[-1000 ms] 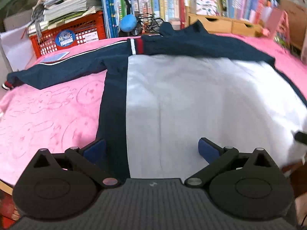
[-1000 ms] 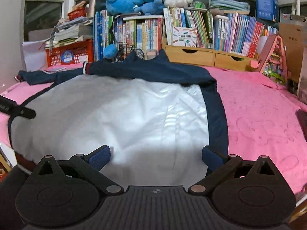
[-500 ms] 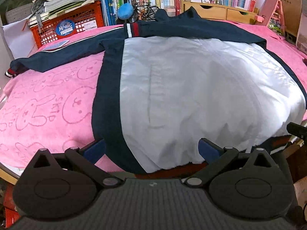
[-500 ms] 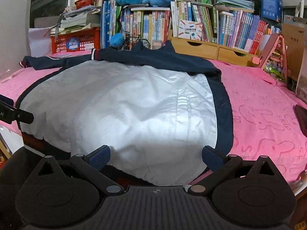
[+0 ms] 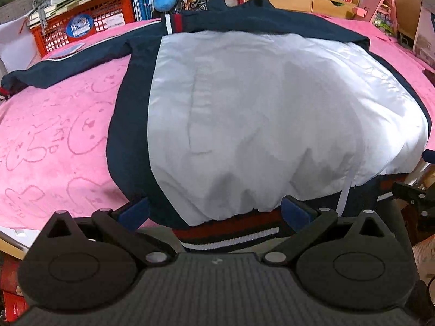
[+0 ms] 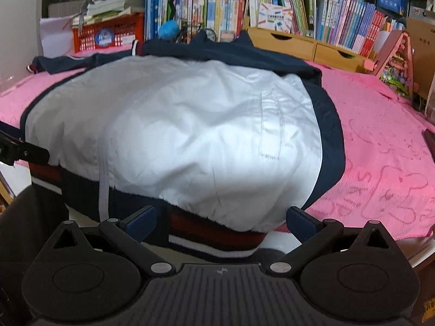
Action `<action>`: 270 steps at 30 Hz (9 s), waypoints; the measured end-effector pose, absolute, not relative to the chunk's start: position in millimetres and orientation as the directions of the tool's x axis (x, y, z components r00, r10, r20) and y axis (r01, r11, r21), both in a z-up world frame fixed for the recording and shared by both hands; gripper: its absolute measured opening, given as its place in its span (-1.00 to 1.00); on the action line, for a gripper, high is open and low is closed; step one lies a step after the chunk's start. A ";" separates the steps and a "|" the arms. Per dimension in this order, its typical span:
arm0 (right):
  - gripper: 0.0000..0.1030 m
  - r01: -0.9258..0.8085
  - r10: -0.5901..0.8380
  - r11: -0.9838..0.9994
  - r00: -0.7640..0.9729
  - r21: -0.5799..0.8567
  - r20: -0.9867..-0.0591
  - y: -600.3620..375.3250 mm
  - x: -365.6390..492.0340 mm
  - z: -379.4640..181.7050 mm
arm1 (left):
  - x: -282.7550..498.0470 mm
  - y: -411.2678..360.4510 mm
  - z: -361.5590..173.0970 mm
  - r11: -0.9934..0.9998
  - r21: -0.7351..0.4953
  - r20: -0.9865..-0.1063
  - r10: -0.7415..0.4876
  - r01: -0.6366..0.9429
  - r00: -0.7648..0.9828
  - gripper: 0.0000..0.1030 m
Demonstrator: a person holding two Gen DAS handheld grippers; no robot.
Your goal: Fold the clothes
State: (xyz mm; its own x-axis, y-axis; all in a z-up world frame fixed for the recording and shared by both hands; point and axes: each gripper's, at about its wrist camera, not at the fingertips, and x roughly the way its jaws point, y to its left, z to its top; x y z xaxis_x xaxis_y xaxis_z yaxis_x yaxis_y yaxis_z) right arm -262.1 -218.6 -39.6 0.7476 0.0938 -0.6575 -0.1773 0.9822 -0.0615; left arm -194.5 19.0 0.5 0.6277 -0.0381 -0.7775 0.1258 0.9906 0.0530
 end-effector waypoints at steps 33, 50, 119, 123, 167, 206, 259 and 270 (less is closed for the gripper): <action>1.00 -0.244 0.114 0.947 0.860 -0.206 -0.497 -193.7 -193.3 8.8 | -34.2 234.6 58.2 0.889 -0.102 -0.578 0.311 -0.446 0.754 1.00; 1.00 -0.128 0.074 0.990 0.818 -0.055 -0.571 -225.7 -154.8 -13.1 | 64.1 135.0 134.4 0.992 0.004 -0.244 0.125 -0.128 0.962 -0.88; 0.03 0.247 -0.184 0.969 0.755 0.013 -0.629 -308.6 106.7 32.3 | 55.6 74.4 11.9 0.896 0.375 -0.519 0.415 -0.238 0.747 1.00; 0.20 0.060 -0.005 0.995 0.813 0.076 -0.582 -280.0 85.0 47.5 | 54.5 68.3 7.4 0.881 0.413 -0.502 0.433 -0.232 0.749 1.00; 1.00 -0.174 0.155 0.985 0.874 0.000 -0.461 -256.7 -171.3 12.1 | -109.1 69.5 50.7 0.995 0.080 -0.569 -0.003 0.059 0.823 1.00; 1.00 -0.190 0.118 0.980 0.787 -0.055 -0.606 -218.8 -287.7 -21.6 | -210.3 22.7 1.3 0.982 0.103 -0.687 -0.045 0.158 0.726 1.00; -0.51 -0.414 0.615 0.766 0.693 0.492 -0.375 -232.4 -194.4 39.6 | -233.2 60.7 13.6 0.983 0.130 -0.696 -0.003 0.130 0.718 1.00; -0.51 -0.437 0.657 0.709 0.695 0.554 -0.293 -203.9 -78.5 74.0 | -207.5 33.4 9.1 0.960 0.201 -0.660 -0.014 0.195 0.751 1.00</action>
State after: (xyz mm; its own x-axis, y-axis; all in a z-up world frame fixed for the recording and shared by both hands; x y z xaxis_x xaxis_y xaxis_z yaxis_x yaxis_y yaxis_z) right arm -78.5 -203.9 74.0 0.6946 0.6569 -0.2934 -0.4365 0.7090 0.5539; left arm -207.5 33.4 9.1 0.7508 -0.0142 -0.6604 0.1945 0.9602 0.2005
